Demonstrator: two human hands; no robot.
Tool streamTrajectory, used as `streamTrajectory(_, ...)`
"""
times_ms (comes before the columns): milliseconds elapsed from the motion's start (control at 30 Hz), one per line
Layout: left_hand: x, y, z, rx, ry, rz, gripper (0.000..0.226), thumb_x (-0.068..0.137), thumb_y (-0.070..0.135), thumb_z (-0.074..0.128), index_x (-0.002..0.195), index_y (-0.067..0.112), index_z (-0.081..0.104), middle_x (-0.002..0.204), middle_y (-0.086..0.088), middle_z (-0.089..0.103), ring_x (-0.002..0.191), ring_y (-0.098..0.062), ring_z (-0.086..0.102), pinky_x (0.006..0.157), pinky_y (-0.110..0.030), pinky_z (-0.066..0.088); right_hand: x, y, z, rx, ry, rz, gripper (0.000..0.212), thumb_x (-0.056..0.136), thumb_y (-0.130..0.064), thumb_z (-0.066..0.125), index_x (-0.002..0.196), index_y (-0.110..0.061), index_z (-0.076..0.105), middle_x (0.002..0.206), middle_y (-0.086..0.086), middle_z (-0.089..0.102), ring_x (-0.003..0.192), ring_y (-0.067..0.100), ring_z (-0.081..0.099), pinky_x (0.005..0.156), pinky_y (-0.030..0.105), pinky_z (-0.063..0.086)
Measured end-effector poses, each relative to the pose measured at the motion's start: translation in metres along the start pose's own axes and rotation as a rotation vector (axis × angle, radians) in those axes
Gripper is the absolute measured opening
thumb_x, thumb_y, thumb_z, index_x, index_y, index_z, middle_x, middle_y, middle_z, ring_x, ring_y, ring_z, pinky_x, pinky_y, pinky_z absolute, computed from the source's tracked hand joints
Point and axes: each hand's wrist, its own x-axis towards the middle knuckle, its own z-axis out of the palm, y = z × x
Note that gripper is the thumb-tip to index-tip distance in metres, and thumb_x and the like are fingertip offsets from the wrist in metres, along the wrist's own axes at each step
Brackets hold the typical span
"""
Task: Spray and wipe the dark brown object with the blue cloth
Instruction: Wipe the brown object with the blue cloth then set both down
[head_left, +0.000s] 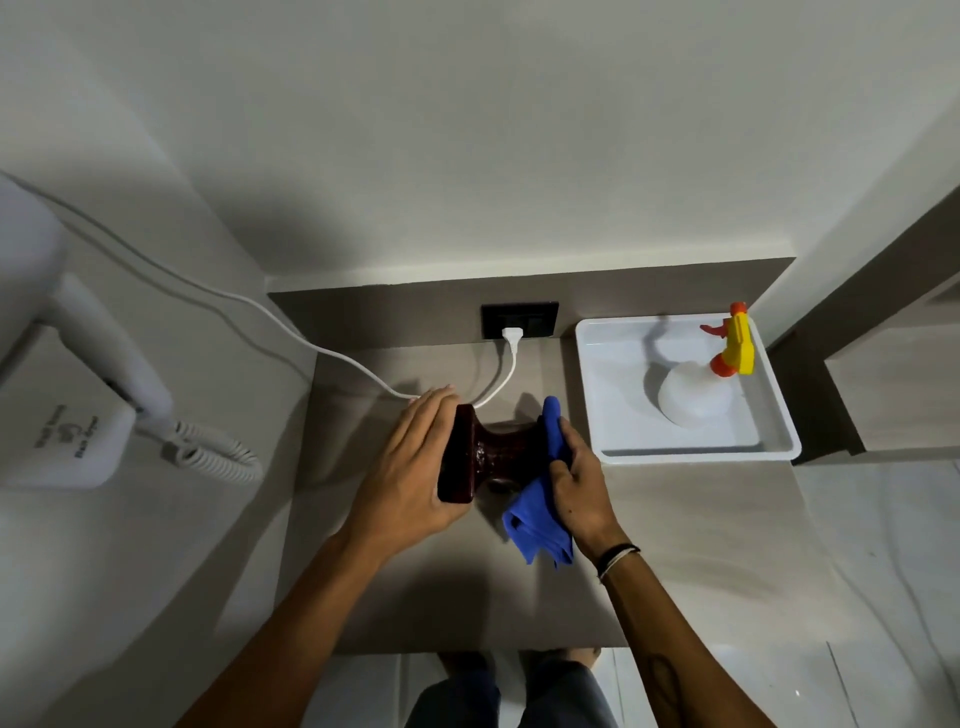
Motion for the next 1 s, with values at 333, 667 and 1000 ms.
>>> streamTrajectory(333,0.009,-0.009,-0.005,-0.091,0.018,-0.085,0.083,0.067,0.039,0.081,0.141,0.015,0.051,0.133,-0.003,0.060,0.121,-0.022,0.059,0.108,-0.038,0.050,-0.067,-0.014,0.053,-0.339,-0.274,-0.642,0.097,0.093,0.008,0.049,0.172,-0.019,-0.002,0.182,0.002,-0.009,0.168,0.020,0.017,0.132,0.023,0.026)
streamTrajectory(667,0.006,-0.019,-0.005,-0.209,0.002,-0.238,0.097,0.060,0.024,0.097,0.144,0.019,0.048,0.137,-0.004,0.059,0.125,-0.024,0.058,0.104,-0.045,0.055,-0.058,-0.013,0.056,-0.395,-0.211,-0.488,0.075,0.104,-0.012,0.040,0.171,-0.009,0.008,0.169,-0.010,0.038,0.157,0.002,0.038,0.128,0.017,0.032)
streamTrajectory(1000,-0.007,-0.023,-0.008,-0.177,0.007,-0.333,0.115,0.059,0.023,0.100,0.158,0.009,0.042,0.154,-0.011,0.050,0.141,-0.030,0.047,0.114,-0.035,0.042,-0.029,0.019,0.027,-0.698,-0.110,-0.373,0.096,0.097,0.008,0.058,0.170,-0.012,-0.001,0.176,0.001,-0.021,0.168,0.027,-0.013,0.136,0.048,0.018)
